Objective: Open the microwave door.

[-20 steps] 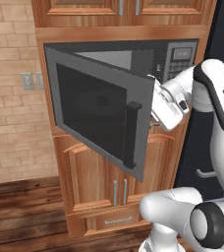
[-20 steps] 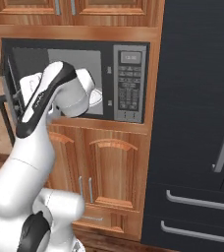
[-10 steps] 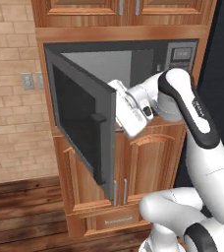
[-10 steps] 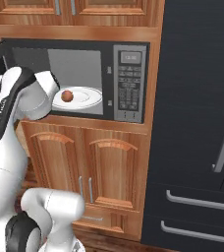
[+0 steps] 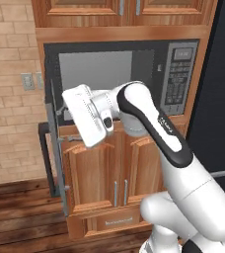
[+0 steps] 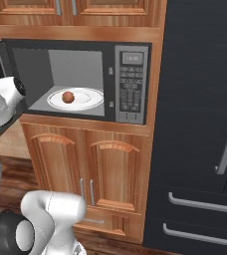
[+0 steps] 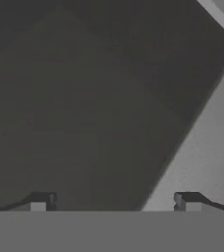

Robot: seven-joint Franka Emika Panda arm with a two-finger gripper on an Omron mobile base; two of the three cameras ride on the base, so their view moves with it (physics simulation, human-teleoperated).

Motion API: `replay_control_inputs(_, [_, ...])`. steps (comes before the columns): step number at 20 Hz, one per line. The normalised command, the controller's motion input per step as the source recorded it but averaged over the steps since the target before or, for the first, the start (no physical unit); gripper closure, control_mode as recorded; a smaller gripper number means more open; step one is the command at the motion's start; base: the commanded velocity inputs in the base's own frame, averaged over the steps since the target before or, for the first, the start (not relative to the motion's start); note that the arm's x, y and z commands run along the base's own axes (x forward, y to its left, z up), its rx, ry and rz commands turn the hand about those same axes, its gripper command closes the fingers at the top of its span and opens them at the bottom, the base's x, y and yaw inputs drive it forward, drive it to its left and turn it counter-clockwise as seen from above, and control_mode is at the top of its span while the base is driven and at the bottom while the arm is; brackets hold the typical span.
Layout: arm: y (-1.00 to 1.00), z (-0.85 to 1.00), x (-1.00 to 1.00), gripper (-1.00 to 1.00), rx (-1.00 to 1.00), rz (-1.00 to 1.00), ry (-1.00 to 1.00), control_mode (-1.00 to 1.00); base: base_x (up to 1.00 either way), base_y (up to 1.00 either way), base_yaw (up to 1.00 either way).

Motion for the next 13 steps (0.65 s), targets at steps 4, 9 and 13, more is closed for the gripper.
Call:
replay_control_inputs(4, [0.26,-0.03,-0.02,-1.00,0.07,0.00,0.00,-1.00,0.00,0.00,0.00])
replay_control_inputs(9, [0.00,-0.03,-0.01,-1.00,0.00,0.00,0.00,-1.00,0.00,0.00,0.00])
replay_control_inputs(13, [0.00,0.00,0.00,-1.00,0.00,0.00,0.01,-1.00,0.00,0.00,0.00])
